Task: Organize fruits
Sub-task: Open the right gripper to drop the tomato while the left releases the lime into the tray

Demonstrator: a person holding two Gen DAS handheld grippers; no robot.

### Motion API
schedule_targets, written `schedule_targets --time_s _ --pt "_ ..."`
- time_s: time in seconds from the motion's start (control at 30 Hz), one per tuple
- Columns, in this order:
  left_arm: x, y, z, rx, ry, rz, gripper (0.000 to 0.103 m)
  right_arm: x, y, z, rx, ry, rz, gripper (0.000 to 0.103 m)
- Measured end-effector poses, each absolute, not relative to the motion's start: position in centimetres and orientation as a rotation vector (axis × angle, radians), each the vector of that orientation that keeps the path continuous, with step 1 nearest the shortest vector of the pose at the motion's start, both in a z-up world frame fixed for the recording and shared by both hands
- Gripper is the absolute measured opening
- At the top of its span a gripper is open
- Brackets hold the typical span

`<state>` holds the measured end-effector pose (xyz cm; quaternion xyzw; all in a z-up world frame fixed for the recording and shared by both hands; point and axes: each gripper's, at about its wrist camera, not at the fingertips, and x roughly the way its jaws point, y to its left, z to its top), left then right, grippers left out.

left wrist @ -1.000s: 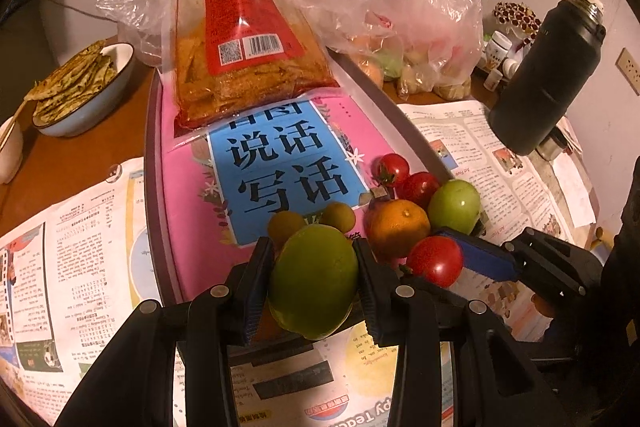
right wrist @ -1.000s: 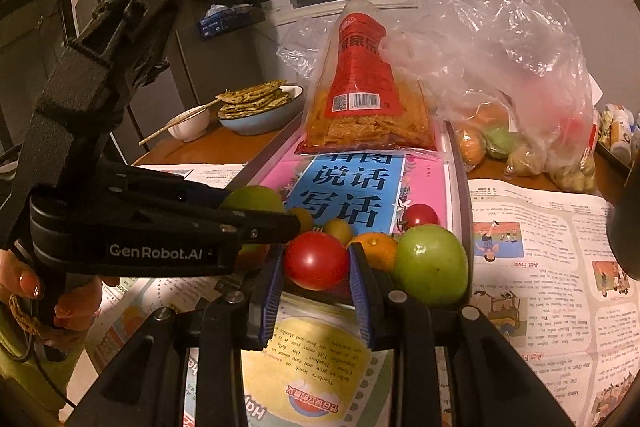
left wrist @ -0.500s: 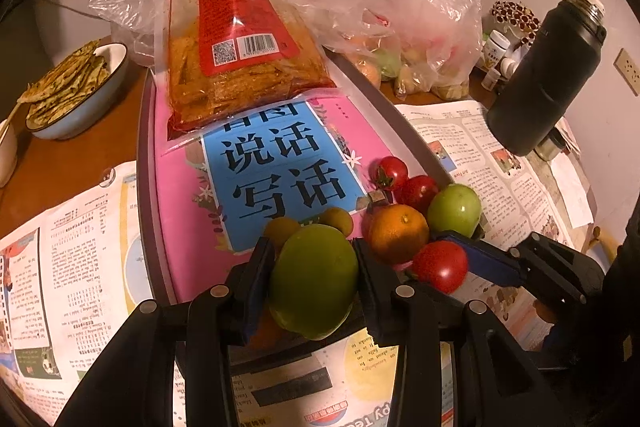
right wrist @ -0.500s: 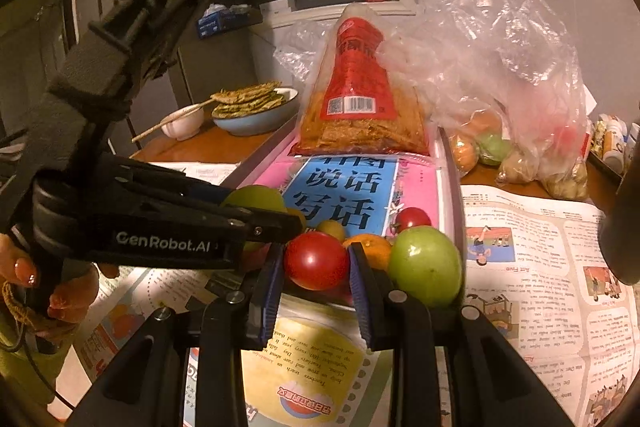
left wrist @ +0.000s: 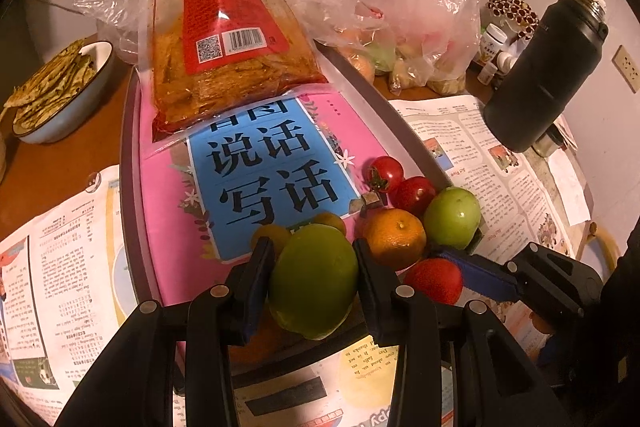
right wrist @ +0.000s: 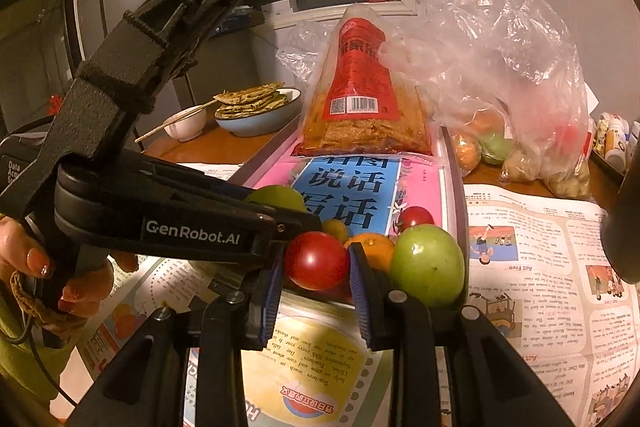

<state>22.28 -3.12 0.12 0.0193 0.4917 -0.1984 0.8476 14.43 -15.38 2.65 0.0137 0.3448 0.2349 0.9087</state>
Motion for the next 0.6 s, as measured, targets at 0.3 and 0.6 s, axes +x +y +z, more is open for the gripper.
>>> schedule_targets --time_s 0.3,0.6 --pt "22.6 -2.1 -0.3 0.052 1.053 -0.399 0.041 14.7 -15.1 2.3 0.012 0.718 0.491 0.032" --pt "22.5 -1.3 -0.4 0.031 1.049 -0.392 0.041 14.9 -14.6 2.0 -0.017 0.722 0.478 0.032"
